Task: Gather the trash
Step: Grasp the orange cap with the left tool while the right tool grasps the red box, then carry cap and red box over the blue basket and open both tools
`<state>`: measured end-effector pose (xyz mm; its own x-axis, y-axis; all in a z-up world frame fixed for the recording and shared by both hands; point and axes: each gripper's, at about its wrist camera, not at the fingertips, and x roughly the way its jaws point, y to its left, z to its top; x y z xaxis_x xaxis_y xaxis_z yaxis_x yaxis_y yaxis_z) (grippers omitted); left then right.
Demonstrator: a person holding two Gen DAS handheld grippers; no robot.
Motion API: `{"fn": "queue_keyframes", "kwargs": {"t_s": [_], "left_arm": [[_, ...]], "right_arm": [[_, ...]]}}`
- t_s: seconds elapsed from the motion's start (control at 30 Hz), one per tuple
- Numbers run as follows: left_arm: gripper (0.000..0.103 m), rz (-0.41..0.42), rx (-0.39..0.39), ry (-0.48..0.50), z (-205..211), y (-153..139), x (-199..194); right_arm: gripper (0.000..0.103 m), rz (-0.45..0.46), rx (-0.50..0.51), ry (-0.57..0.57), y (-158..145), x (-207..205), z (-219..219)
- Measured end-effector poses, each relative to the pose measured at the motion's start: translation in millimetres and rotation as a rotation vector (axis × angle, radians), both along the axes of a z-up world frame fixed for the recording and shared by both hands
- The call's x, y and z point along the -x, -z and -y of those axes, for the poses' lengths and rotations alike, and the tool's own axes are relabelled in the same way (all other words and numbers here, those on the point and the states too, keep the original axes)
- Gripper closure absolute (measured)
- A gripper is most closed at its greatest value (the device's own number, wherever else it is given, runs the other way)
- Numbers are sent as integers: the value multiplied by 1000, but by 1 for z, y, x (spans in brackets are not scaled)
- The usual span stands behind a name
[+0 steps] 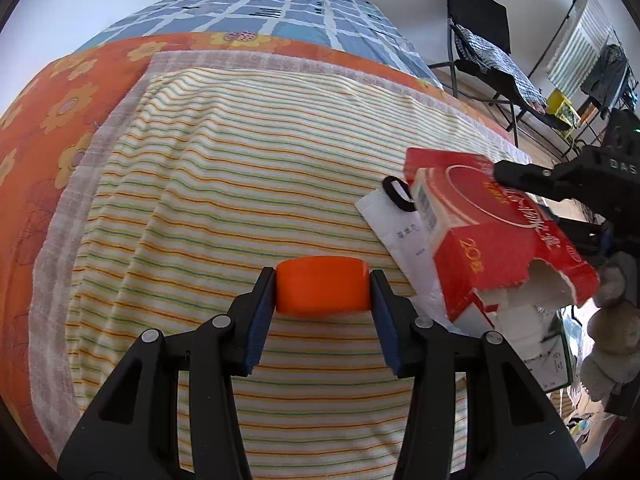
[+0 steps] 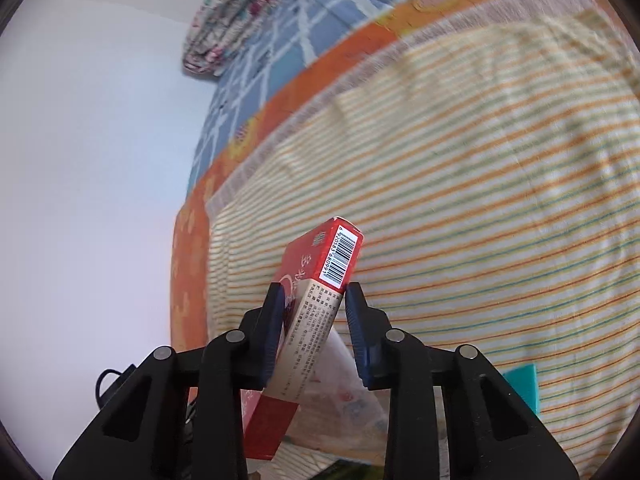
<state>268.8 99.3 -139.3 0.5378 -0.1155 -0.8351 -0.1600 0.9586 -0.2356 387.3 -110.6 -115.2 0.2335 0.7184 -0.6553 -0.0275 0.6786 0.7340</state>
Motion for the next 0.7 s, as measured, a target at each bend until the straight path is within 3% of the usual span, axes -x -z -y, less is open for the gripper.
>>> {"fn": "queue_keyframes", "kwargs": {"t_s": [0.17,0.7], "left_arm": [[56,11,-13,-16,-10,-7,9],[56,114,-25,-21,-16,-73,62]], "right_arm": [[79,73,-15,-7,-22,11,-9],[82,421,134,-30,-122,77,-6]]}}
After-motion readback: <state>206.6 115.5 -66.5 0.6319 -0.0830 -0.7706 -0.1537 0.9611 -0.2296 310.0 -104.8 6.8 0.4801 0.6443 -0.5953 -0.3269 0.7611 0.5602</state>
